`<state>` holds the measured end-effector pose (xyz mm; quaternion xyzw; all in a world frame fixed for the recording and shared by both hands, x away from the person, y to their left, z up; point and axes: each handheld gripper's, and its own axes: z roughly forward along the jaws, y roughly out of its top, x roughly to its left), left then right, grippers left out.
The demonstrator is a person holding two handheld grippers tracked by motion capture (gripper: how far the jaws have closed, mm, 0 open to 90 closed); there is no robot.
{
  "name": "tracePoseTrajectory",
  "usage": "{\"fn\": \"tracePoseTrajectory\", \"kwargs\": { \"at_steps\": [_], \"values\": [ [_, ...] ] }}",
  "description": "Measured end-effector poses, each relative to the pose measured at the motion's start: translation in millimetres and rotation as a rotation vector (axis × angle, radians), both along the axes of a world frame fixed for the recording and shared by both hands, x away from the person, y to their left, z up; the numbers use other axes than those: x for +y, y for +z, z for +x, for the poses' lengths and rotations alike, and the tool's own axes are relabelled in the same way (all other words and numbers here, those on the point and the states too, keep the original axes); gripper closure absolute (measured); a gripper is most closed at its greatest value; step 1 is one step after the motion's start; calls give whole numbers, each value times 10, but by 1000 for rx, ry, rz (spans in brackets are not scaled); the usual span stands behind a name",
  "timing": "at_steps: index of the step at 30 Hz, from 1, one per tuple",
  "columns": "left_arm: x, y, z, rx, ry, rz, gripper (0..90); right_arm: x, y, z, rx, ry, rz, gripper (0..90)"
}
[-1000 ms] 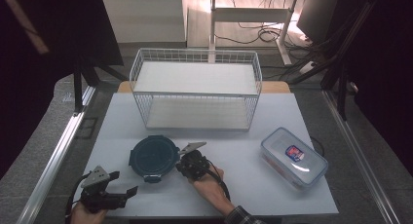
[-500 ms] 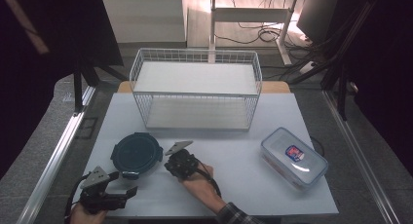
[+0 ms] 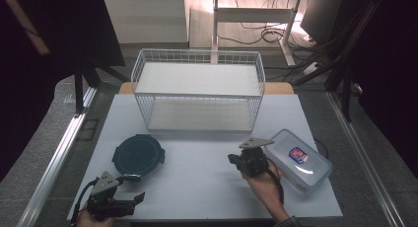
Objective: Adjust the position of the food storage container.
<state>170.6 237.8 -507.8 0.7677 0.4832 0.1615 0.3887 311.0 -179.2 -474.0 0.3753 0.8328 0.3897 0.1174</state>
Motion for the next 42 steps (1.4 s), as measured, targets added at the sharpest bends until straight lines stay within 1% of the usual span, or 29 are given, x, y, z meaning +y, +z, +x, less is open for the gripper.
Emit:
{"fn": "tracePoseTrajectory", "kwargs": {
  "at_steps": [2, 4, 5, 6, 7, 8, 9, 10, 12, 13, 15, 16, 17, 18, 19, 20, 21, 23, 24, 27, 31, 33, 34, 35, 37, 38, 40, 41, 42],
  "values": [
    [-5, 31, -54, -11, -9, -31, 84, -144, 33, 15, -7, -33, 2, 886],
    [-32, 53, -106, -25, -23, -35, 84, -258, 61, 28, -16, -61, -3, 885],
    [-81, 61, -138, -35, -59, -57, 84, -344, 83, 33, -24, -79, -7, 882],
    [-81, 61, -138, -35, -59, -57, 84, -384, 91, 35, -31, -87, -11, 879],
    [-161, 58, -139, -37, -100, -74, 83, -425, 102, 36, -33, -97, -14, 877],
    [-161, 58, -139, -37, -100, -74, 81, -425, 102, 36, -33, -97, -14, 877],
    [-210, 51, -131, -40, -115, -74, 78, -515, 120, 42, -36, -123, -7, 875],
    [-258, 43, -117, -39, -133, -70, 78, -515, 120, 42, -36, -123, -7, 875],
    [-357, 16, -85, -40, -170, -70, 68, -619, 142, 55, -43, -150, -8, 875],
    [-404, -2, -66, -40, -186, -72, 58, -735, 168, 70, -47, -182, -4, 874],
    [-488, -42, -17, -38, -222, -80, 53, -860, 193, 91, -56, -218, -12, 875],
    [-529, -63, 12, -37, -237, -81, 53, -860, 193, 91, -56, -218, -12, 875],
    [-570, -81, 41, -36, -250, -76, 52, -998, 212, 114, -62, -258, -13, 876],
    [-639, -106, 97, -39, -268, -72, 52, -1071, 221, 126, -63, -276, -14, 878],
    [-639, -106, 97, -39, -268, -72, 53, -1145, 228, 137, -68, -295, -18, 880],
    [-668, -113, 123, -44, -278, -74, 53, -1145, 228, 137, -68, -295, -18, 880],
    [-721, -115, 169, -56, -289, -75, 53, -1298, 244, 156, -74, -335, -18, 886],
    [-744, -116, 193, -59, -295, -75, 54, -1452, 251, 181, -73, -369, -12, 889],
    [-766, -119, 213, -62, -298, -76, 54, -1452, 251, 181, -73, -369, -12, 889],
    [-832, -131, 270, -58, -311, -77, 57, -1648, 236, 213, -70, -419, -16, 890],
    [-908, -158, 312, -52, -333, -70, 59, -1850, 207, 245, -75, -483, -44, 890],
    [-927, -176, 314, -45, -341, -64, 60, -1929, 208, 250, -86, -509, -57, 890],
    [-929, -184, 313, -40, -343, -62, 61, -1995, 208, 257, -97, -534, -71, 890],
    [-928, -191, 312, -36, -344, -60, 61, -1995, 208, 257, -97, -534, -71, 890],
    [-920, -203, 314, -27, -342, -64, 62, -2083, 182, 283, -91, -560, -93, 890],
    [-920, -203, 314, -27, -342, -64, 62, -2083, 182, 283, -91, -560, -93, 890],
    [-920, -213, 316, -19, -343, -66, 62, -2130, 137, 301, -68, -576, -99, 895],
    [-923, -220, 317, -14, -344, -64, 64, -2161, 112, 307, -49, -585, -94, 896],
    [-928, -227, 319, -9, -346, -62, 64, -2161, 112, 307, -49, -585, -94, 897]
  ]
}}
